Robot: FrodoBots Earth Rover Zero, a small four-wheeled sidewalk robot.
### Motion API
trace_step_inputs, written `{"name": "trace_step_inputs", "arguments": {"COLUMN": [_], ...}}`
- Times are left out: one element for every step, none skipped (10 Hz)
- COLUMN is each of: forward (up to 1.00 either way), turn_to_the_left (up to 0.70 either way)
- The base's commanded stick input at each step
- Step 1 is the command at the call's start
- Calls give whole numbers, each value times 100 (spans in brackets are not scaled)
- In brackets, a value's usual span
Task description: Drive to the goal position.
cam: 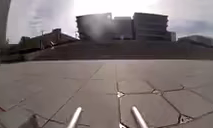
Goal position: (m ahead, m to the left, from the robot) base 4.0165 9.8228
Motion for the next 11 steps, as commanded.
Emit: {"name": "trace_step_inputs", "arguments": {"forward": [100, 100, 100, 100, 100, 100, 100, 100, 100, 100, 100], "turn_to_the_left": [0, 0, 0, 0, 13, 27, 27, 27, 27, 27, 27]}}
